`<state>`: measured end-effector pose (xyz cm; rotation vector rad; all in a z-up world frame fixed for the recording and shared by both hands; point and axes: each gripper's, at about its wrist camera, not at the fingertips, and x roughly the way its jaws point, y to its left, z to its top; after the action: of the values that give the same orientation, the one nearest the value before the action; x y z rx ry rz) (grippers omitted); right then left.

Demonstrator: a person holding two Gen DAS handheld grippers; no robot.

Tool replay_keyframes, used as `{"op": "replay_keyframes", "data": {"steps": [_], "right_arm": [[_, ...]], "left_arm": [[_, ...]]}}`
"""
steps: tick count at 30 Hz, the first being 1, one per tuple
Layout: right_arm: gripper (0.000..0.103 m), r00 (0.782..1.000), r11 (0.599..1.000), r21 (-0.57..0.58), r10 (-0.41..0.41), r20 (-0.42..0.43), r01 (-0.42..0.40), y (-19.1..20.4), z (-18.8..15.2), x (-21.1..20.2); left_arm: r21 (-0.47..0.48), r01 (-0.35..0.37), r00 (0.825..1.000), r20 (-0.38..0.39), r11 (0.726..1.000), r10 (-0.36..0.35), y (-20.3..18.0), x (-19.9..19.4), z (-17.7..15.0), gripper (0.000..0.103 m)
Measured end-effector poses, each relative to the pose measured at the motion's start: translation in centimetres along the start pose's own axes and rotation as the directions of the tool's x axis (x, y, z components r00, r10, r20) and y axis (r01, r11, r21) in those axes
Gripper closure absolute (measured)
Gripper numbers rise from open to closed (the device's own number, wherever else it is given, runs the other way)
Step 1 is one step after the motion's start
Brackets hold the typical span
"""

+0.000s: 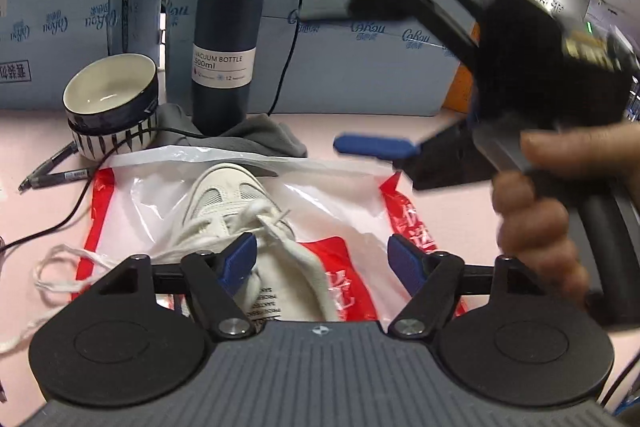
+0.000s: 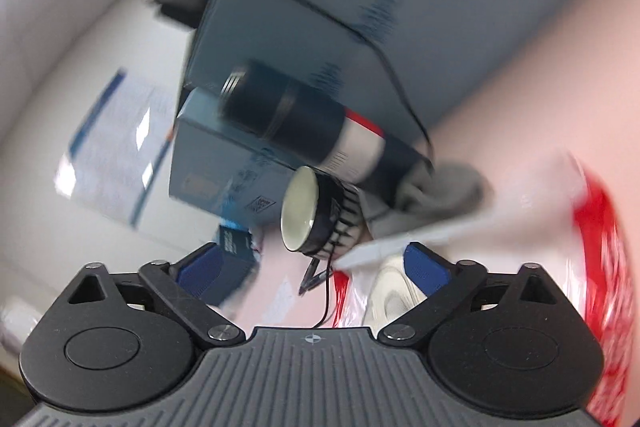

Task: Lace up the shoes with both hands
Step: 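Open both grippers and release the sneaker and lace, then pinch the lace at the eyelets with the left gripper while the right gripper grasps it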

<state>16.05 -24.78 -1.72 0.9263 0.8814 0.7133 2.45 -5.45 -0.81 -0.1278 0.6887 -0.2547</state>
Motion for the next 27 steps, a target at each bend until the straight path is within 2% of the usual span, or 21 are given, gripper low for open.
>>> {"op": "replay_keyframes", "data": {"steps": [1, 3, 4, 7, 13, 16, 20, 21, 22, 25, 27], "right_arm": [[0.014, 1.000, 0.999, 0.040, 0.013, 0.000, -0.013, -0.9, -0.4, 0.0], [0.031, 0.999, 0.997, 0.074, 0.034, -0.025, -0.032, -1.7, -0.8, 0.4], [0.035, 0.999, 0.997, 0.074, 0.032, -0.038, -0.029, -1.8, -0.9, 0.7], [0.043, 0.997, 0.998, 0.064, 0.025, -0.068, -0.021, -2.0, -1.8, 1.1], [0.048, 0.995, 0.998, 0.054, -0.007, -0.101, 0.013, -2.6, -3.2, 1.7], [0.060, 0.994, 0.998, 0.062, -0.007, -0.111, 0.014, -2.9, -3.6, 1.8], [0.065, 0.992, 0.998, 0.055, -0.011, -0.124, 0.018, -3.0, -4.0, 2.0], [0.068, 0.992, 0.999, 0.050, -0.015, -0.124, 0.022, -2.9, -4.1, 2.0], [0.069, 0.992, 0.999, 0.046, -0.021, -0.125, 0.027, -2.9, -4.1, 2.0], [0.080, 0.991, 0.998, 0.037, -0.044, -0.126, 0.049, -3.1, -4.2, 1.9], [0.091, 0.990, 0.997, 0.038, -0.060, -0.127, 0.065, -3.4, -4.3, 1.9]], "left_arm": [[0.006, 0.000, 1.000, 0.000, 1.000, 0.000, 0.1, 0.1, 0.0, 0.054], [0.032, -0.013, 1.000, -0.015, 0.999, 0.014, 0.0, 0.5, 0.1, 0.065], [0.038, -0.023, 1.000, -0.015, 0.999, 0.023, -0.1, 0.7, 0.1, 0.068], [0.031, -0.025, 0.999, -0.020, 0.999, 0.025, 0.0, 1.1, 0.1, 0.068], [0.034, -0.030, 0.999, -0.032, 0.999, 0.032, 0.2, 1.3, 0.1, 0.068], [0.028, -0.031, 0.999, -0.032, 0.999, 0.032, 0.3, 1.2, 0.1, 0.068], [0.021, -0.029, 0.999, -0.033, 0.999, 0.029, 0.3, 1.2, 0.1, 0.068], [0.016, -0.027, 0.999, -0.028, 1.000, 0.027, 0.4, 1.1, 0.1, 0.069], [0.011, -0.027, 0.999, -0.020, 1.000, 0.027, 0.5, 1.0, 0.1, 0.075], [-0.013, -0.024, 1.000, -0.016, 1.000, 0.023, 0.9, 0.9, 0.1, 0.078], [-0.016, -0.021, 1.000, -0.014, 1.000, 0.021, 0.9, 0.9, 0.1, 0.078]]}}
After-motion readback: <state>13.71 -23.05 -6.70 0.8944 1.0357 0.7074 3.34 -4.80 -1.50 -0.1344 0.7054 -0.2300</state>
